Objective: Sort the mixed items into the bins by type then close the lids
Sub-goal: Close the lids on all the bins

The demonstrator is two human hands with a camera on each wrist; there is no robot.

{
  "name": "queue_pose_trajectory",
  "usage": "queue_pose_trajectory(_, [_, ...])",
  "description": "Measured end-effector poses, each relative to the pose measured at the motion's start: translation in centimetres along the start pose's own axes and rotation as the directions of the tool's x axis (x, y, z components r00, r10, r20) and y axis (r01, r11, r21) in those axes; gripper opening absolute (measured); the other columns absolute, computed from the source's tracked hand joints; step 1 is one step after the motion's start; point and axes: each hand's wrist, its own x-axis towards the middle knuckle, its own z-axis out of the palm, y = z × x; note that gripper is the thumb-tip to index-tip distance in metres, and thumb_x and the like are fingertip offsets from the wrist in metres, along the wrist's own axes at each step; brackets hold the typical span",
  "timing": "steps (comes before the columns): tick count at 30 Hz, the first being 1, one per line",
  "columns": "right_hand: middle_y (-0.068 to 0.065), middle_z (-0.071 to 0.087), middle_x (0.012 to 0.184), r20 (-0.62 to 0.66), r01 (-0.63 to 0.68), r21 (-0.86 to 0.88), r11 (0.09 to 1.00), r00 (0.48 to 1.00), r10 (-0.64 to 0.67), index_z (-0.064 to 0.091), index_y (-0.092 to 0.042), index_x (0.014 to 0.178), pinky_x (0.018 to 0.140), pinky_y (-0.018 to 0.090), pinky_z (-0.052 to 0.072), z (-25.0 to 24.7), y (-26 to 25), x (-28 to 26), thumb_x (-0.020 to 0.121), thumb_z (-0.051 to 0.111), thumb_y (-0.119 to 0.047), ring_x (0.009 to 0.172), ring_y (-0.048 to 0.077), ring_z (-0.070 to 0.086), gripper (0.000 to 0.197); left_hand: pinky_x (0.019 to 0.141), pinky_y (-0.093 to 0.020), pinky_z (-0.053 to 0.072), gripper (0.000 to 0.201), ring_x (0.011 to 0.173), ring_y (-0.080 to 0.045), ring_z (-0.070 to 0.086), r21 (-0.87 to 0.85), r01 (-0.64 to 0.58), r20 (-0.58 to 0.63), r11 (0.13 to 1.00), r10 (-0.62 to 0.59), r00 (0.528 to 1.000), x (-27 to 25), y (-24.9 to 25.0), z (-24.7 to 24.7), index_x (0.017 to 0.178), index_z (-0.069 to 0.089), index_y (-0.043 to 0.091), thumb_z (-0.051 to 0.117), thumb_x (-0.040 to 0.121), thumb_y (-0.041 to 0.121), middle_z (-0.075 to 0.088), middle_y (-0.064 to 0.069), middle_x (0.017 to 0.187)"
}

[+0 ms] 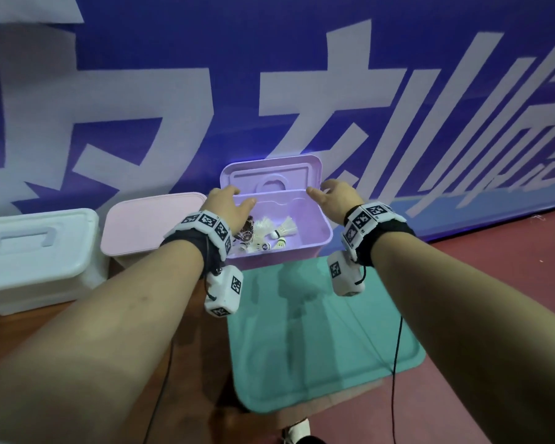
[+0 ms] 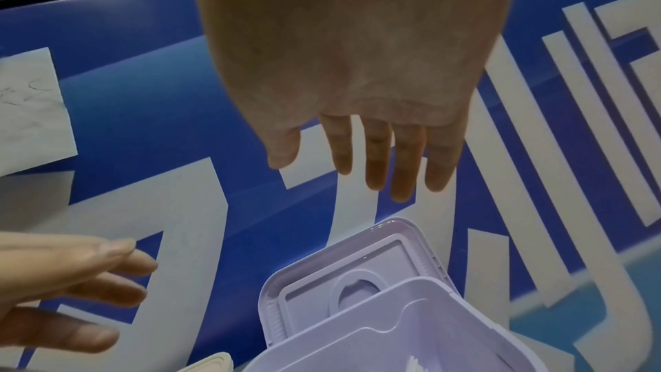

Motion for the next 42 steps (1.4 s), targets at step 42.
queue_pose_trajectory(42, [0.012, 0.012, 0.154, 0.028, -0.068, 0.083, 0.994, 0.997, 0.066, 0.015, -0.028, 0.151, 0.110, 0.047, 0.036, 6.2, 4.3, 27.6, 0.089, 0.049, -0.059, 0.133, 0.038, 0.038, 0.077, 0.100, -0.034, 0.038, 0.071, 0.114, -0.027, 0.050, -0.262, 0.410, -0.094, 0.874, -0.445, 0.890, 20.9, -2.1, 9.3, 0.143, 0.030, 0.028, 0.062, 0.085, 0.052, 0.034, -0.011, 0.143])
